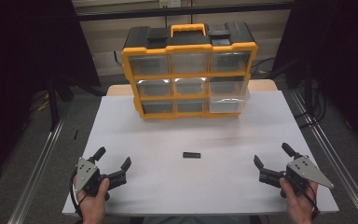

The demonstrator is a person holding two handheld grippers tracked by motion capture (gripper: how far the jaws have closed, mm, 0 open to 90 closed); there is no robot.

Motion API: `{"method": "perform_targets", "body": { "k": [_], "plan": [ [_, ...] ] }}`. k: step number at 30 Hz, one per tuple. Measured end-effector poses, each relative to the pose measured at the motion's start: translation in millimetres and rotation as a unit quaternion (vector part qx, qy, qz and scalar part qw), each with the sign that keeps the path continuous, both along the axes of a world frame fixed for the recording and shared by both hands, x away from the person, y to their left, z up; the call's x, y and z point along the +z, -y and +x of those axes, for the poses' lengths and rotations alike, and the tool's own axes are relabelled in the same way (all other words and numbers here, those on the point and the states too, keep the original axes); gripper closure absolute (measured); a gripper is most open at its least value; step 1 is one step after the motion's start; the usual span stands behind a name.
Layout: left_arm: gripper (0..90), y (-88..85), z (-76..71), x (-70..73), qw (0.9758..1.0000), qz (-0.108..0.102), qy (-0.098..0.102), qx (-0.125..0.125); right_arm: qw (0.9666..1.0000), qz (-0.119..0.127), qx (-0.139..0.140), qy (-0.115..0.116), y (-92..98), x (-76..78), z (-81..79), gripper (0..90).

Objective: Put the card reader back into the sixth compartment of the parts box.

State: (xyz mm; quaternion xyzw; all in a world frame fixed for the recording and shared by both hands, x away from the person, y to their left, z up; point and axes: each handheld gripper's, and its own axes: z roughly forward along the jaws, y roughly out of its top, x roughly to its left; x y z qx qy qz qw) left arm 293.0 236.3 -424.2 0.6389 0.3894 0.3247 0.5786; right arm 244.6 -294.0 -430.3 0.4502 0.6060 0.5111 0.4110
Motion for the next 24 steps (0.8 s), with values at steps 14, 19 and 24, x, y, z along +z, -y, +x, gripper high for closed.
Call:
{"method": "perform_targets", "body": {
  "k": [14, 19, 24],
  "plan": [
    [2.5, 0.7, 1.4, 0.7, 1.0, 0.004, -0.006, 0.0, 0.9994, 0.005, 0.022, -0.025, -1.1, -2.6, 2.9, 0.0],
    [2.5, -0.3, 0.8, -0.6, 0.9999, 0.001, -0.012, 0.005, 0.9991, 0.007, 0.031, -0.028, -3.5, -3.1, 6.0, 0.1],
    [2.5, -1.5, -0.2, 0.7, 0.9999, -0.006, -0.01, 0.004, 0.997, 0.008, 0.064, -0.043, -9.8, -5.6, 10.2, 1.2]
  ]
}}
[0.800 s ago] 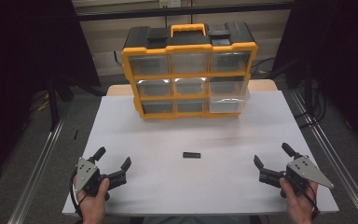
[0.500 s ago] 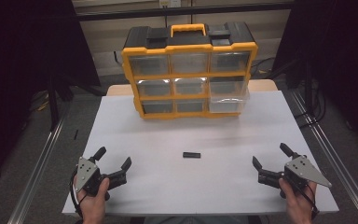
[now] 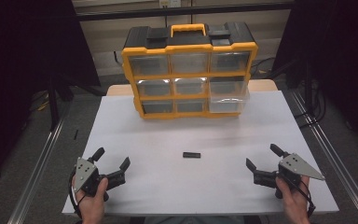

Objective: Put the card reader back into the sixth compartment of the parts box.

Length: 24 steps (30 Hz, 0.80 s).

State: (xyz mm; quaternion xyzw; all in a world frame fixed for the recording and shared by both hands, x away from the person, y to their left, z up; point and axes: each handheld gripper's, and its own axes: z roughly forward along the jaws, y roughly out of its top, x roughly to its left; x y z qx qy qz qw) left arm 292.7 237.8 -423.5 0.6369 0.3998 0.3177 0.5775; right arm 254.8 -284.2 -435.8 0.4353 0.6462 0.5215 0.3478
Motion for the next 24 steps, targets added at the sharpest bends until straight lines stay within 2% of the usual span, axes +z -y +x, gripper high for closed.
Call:
{"method": "perform_targets", "body": {
  "k": [4, 7, 10, 13, 14, 16, 20, 24],
  "plan": [
    [2.5, 1.4, 0.7, -0.7, 1.0, 0.005, 0.001, -0.003, 0.9999, -0.006, 0.008, 0.0, -2.8, 0.2, -0.3, 0.8],
    [2.5, 2.3, 1.1, -1.3, 0.9998, 0.011, -0.001, -0.015, 0.9999, -0.009, 0.01, 0.003, -4.1, -0.2, 0.3, 0.6],
    [2.5, 2.9, 0.8, -1.4, 0.9998, 0.005, -0.001, -0.019, 0.9999, -0.006, 0.009, 0.004, -5.5, -0.2, 1.3, 0.6],
    [2.5, 2.8, 0.3, -1.6, 0.9998, 0.003, 0.0, -0.021, 0.9996, -0.016, 0.022, 0.004, -10.0, 0.2, 3.4, 0.7],
    [2.5, 2.1, 0.8, -1.4, 0.9997, 0.009, 0.001, -0.021, 0.9996, -0.022, 0.019, 0.001, -11.6, 0.5, 4.4, 1.9],
    [2.5, 2.4, 1.2, -1.3, 0.9998, 0.004, -0.001, -0.02, 0.9995, -0.028, 0.015, 0.001, -13.8, 0.4, 5.8, 3.5],
    [2.5, 1.2, 2.7, -0.7, 0.9999, 0.009, -0.001, -0.014, 0.9987, -0.017, 0.049, 0.002, -15.2, 1.2, 8.3, 0.7],
    [2.5, 2.4, 2.6, -1.0, 0.9999, 0.008, 0.0, -0.013, 0.9984, -0.015, 0.054, -0.003, -20.4, 2.5, 11.3, 0.7]
  ]
}}
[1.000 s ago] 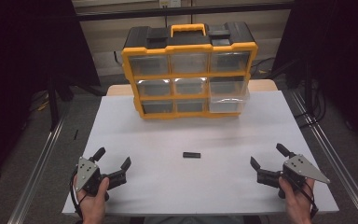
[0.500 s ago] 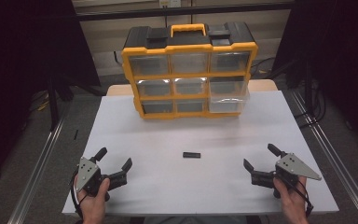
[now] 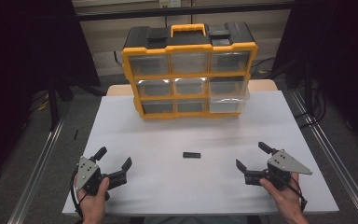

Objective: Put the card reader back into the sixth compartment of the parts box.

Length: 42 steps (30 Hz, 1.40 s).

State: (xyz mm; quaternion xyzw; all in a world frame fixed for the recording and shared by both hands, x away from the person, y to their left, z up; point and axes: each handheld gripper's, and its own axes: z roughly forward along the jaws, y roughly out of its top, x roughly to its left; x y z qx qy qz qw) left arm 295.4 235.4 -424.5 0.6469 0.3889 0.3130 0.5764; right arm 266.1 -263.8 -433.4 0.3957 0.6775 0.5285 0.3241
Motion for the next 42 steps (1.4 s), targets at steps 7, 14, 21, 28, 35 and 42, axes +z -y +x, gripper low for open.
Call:
{"method": "perform_targets", "body": {
  "k": [7, 14, 21, 28, 35, 42],
  "plan": [
    [2.5, 1.1, 1.1, -0.5, 1.0, 0.004, -0.002, -0.002, 0.9996, 0.012, 0.024, 0.004, -11.0, 6.5, 6.3, 1.1],
    [2.5, 1.3, 1.5, -0.5, 1.0, 0.0, -0.003, -0.005, 0.999, 0.001, 0.042, -0.016, -28.9, 9.4, 20.1, 1.3],
    [2.1, 2.9, 2.8, -0.3, 1.0, 0.004, -0.003, -0.002, 0.9981, 0.0, 0.057, -0.024, -39.2, 16.6, 35.0, 1.3],
    [2.0, 2.5, 3.2, -0.2, 1.0, 0.003, -0.003, -0.006, 0.9965, 0.002, 0.067, -0.051, -52.5, 20.3, 46.4, 1.7],
    [2.0, 2.5, 3.2, 0.1, 1.0, 0.001, 0.001, -0.005, 0.9939, -0.001, 0.082, -0.074, -60.0, 23.6, 55.6, 1.7],
    [2.1, 2.3, 2.8, 0.3, 1.0, 0.0, 0.004, -0.006, 0.9877, -0.018, 0.11, -0.11, -69.1, 22.6, 66.9, 3.0]
  ]
}}
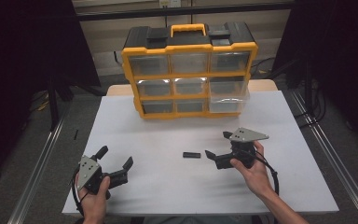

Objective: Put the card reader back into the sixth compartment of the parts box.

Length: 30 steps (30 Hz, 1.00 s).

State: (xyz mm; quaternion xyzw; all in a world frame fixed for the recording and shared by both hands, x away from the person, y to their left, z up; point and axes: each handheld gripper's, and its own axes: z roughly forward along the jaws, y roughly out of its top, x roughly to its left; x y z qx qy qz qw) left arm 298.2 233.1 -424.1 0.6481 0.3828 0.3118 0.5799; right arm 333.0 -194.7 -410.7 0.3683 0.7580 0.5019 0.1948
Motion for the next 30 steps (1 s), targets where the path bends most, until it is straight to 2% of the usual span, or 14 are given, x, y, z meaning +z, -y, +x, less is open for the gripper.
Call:
{"method": "perform_targets", "body": {
  "k": [3, 8, 10, 16, 18, 19, 20, 22, 23, 25, 26, 27, 29, 30],
  "plan": [
    [2.1, 0.0, -0.3, 0.3, 1.0, -0.001, 0.002, -0.001, 0.9998, 0.003, 0.011, -0.014, -3.2, 0.5, 2.9, 3.4],
    [2.1, 0.7, 0.3, 0.1, 1.0, 0.0, 0.0, -0.003, 0.9983, -0.027, 0.03, -0.043, -9.4, 2.4, 8.3, 3.9],
    [2.1, 0.5, 0.5, 0.0, 1.0, 0.003, -0.001, -0.004, 0.9957, -0.037, 0.055, -0.064, -14.9, 1.5, 15.0, 4.3],
    [2.1, 0.2, 0.6, 0.1, 1.0, 0.0, -0.001, -0.005, 0.9906, -0.059, 0.08, -0.094, -25.9, 0.2, 27.4, 4.5],
    [2.1, 0.1, 0.6, 0.1, 1.0, 0.0, -0.001, -0.005, 0.9852, -0.087, 0.089, -0.118, -30.0, 1.4, 34.9, 5.6],
    [2.1, 0.0, 0.7, 0.1, 1.0, 0.0, -0.001, -0.006, 0.9841, -0.092, 0.092, -0.12, -31.4, 2.2, 37.7, 5.5],
    [2.1, -0.5, 0.9, 0.1, 1.0, 0.002, -0.002, -0.005, 0.9811, -0.106, 0.101, -0.127, -34.4, 3.3, 42.9, 5.2],
    [2.1, -0.3, 1.2, 0.0, 1.0, 0.002, -0.003, -0.006, 0.978, -0.116, 0.111, -0.134, -36.8, 3.1, 47.3, 5.4],
    [2.1, 0.0, 1.4, -0.3, 1.0, 0.001, -0.004, -0.007, 0.978, -0.116, 0.111, -0.134, -36.8, 3.1, 47.3, 5.4],
    [2.1, 0.0, 1.3, -0.2, 1.0, 0.003, -0.003, -0.006, 0.9727, -0.13, 0.127, -0.144, -40.2, 2.1, 51.4, 5.3],
    [2.1, 0.1, 1.2, -0.1, 1.0, 0.001, -0.004, -0.009, 0.9672, -0.143, 0.146, -0.151, -44.9, 0.7, 54.9, 5.5],
    [2.1, 0.1, 1.2, -0.1, 1.0, 0.001, -0.004, -0.009, 0.9672, -0.143, 0.146, -0.151, -44.9, 0.7, 54.9, 5.5],
    [2.1, 0.0, 1.3, -0.1, 0.9999, 0.002, -0.003, -0.01, 0.9641, -0.153, 0.152, -0.154, -49.0, -0.6, 57.6, 5.9],
    [2.1, 0.3, 1.4, -0.4, 0.9999, 0.006, -0.005, -0.013, 0.9585, -0.17, 0.166, -0.157, -54.0, -2.6, 61.8, 5.2]
  ]
}}
